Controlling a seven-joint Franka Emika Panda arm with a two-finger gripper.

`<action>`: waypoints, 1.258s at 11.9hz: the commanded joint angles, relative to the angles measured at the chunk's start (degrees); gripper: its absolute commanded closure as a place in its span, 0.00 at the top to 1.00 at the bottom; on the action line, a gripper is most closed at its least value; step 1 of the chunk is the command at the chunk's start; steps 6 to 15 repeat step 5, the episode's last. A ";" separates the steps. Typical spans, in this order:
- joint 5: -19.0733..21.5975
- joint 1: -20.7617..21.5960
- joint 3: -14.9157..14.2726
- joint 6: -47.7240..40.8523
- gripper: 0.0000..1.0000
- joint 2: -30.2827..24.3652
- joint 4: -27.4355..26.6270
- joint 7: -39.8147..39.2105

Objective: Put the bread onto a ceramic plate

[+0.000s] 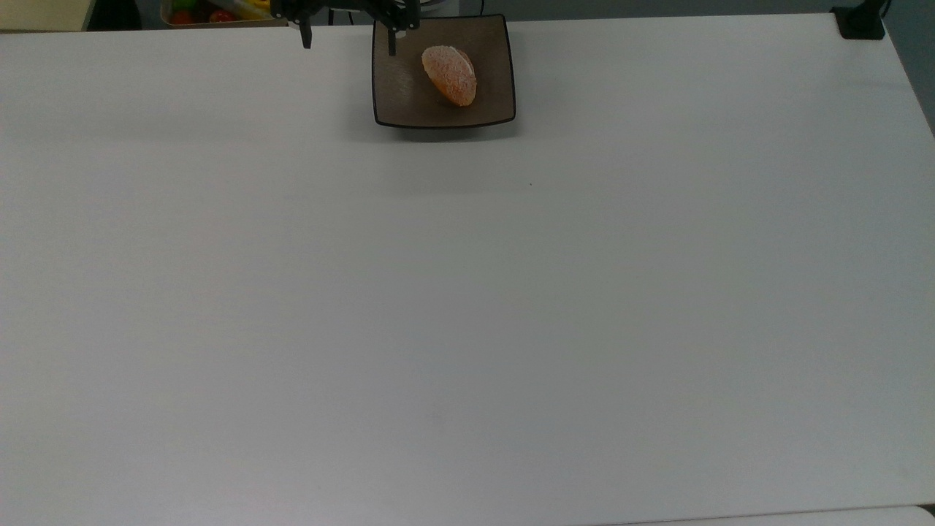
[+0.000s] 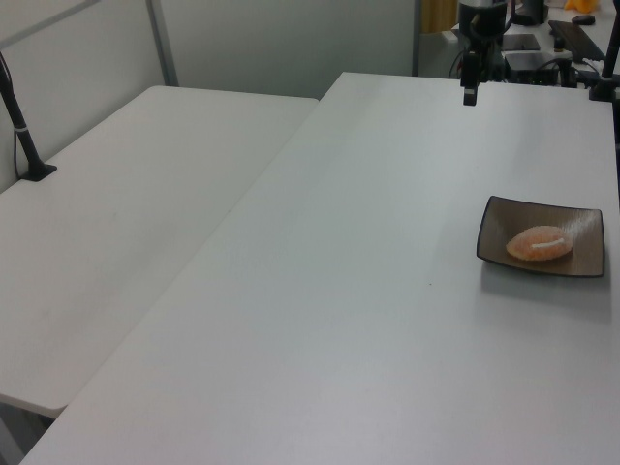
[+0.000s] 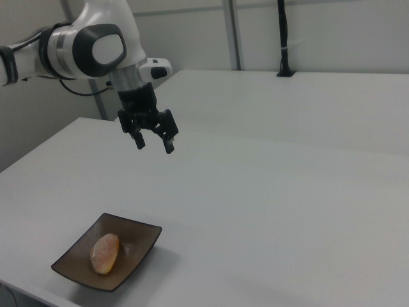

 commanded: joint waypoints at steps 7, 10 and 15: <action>4.78 3.66 -4.06 -0.90 1.00 1.54 1.59 0.74; 4.78 3.66 -4.06 -0.90 1.00 1.54 1.59 0.74; 4.78 3.66 -4.06 -0.90 1.00 1.54 1.59 0.74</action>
